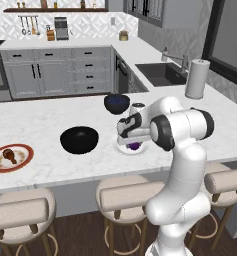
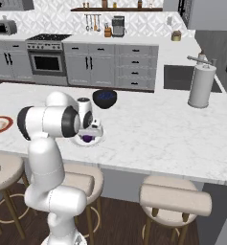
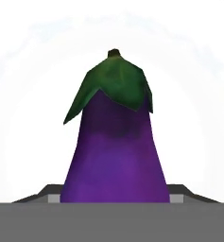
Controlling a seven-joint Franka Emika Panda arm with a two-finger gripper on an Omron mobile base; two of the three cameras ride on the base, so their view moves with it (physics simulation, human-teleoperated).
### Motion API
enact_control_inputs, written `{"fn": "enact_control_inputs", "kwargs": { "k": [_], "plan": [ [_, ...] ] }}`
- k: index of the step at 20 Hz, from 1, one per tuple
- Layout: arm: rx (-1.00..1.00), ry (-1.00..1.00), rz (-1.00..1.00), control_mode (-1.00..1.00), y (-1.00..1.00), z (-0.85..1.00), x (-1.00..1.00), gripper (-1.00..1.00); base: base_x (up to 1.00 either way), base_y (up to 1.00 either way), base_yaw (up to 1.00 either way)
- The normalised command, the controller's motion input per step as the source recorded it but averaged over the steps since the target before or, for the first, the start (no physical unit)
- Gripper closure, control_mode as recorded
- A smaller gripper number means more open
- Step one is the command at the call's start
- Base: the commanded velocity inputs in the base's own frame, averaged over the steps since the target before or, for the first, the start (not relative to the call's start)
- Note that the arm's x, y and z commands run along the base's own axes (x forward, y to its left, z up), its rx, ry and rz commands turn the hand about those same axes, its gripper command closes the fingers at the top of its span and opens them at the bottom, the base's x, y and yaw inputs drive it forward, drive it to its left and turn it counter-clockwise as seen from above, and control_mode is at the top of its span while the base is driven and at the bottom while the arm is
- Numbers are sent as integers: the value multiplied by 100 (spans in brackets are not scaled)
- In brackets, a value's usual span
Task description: Pick the chicken drumstick and eggplant from their plates and place them in the bowl. Then put the bowl in the fridge.
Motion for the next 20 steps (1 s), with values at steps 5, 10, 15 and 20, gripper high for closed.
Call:
{"fn": "enact_control_inputs", "kwargs": {
  "k": [5,10,15,20],
  "plan": [
    [-1,-6,3,-100,23,34,-43,100,0,0,0],
    [1,0,6,-100,41,100,-51,100,0,0,0],
    [12,0,8,-100,51,83,-32,100,0,0,0],
    [13,-8,9,-100,78,37,-4,100,0,0,0]
  ]
}}
